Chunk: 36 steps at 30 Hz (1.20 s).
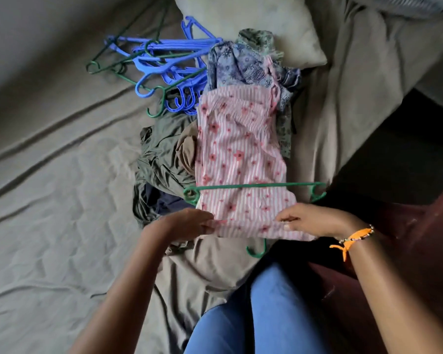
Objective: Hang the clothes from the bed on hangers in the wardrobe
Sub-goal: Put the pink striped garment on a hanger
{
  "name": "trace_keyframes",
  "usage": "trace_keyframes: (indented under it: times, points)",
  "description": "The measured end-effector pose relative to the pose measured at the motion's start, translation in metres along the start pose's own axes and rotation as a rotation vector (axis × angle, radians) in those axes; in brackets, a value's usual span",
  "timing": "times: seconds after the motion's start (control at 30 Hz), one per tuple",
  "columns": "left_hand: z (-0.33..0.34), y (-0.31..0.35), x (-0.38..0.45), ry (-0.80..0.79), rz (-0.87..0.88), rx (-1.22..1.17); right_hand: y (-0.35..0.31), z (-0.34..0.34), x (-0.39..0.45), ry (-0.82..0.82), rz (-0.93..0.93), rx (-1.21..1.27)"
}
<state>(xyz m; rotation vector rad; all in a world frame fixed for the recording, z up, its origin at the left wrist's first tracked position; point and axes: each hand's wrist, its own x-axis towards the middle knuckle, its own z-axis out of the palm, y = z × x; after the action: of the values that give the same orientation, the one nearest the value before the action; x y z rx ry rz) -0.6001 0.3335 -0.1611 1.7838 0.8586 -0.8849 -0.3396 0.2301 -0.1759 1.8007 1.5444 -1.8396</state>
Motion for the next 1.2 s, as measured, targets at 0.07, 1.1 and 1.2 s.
trace_keyframes:
  times: [0.07,1.1,1.2]
  points:
    - [-0.019,0.007,0.000,-0.043,-0.004,0.014,-0.005,-0.011,0.004,-0.025,0.036,-0.072]
    - [0.041,0.045,0.046,0.950,-0.220,-1.336,-0.024,0.006,0.009,1.128,-0.372,0.009]
    - [0.017,0.076,0.018,0.978,0.070,-1.190,-0.074,-0.015,-0.032,1.308,-0.421,0.065]
